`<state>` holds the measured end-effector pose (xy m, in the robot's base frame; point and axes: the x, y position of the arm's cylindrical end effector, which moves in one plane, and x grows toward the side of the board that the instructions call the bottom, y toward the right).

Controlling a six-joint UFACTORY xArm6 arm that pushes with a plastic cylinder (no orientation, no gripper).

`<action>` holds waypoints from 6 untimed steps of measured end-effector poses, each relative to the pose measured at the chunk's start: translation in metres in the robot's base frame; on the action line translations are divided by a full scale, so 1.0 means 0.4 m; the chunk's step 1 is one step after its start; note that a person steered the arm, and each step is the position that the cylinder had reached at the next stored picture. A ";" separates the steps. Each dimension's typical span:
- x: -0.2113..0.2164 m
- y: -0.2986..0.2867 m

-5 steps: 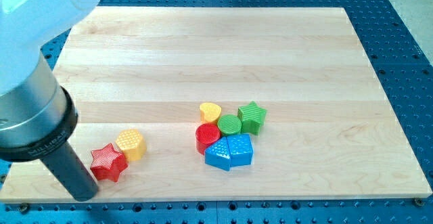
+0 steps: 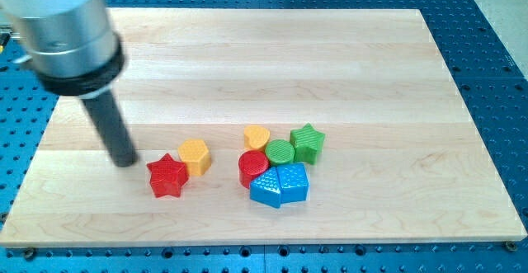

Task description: Push the red star and hexagon to the top of the heart

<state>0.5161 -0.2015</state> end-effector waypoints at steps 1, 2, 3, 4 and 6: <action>0.111 -0.082; 0.255 0.031; 0.253 0.098; 0.122 0.200; 0.019 0.268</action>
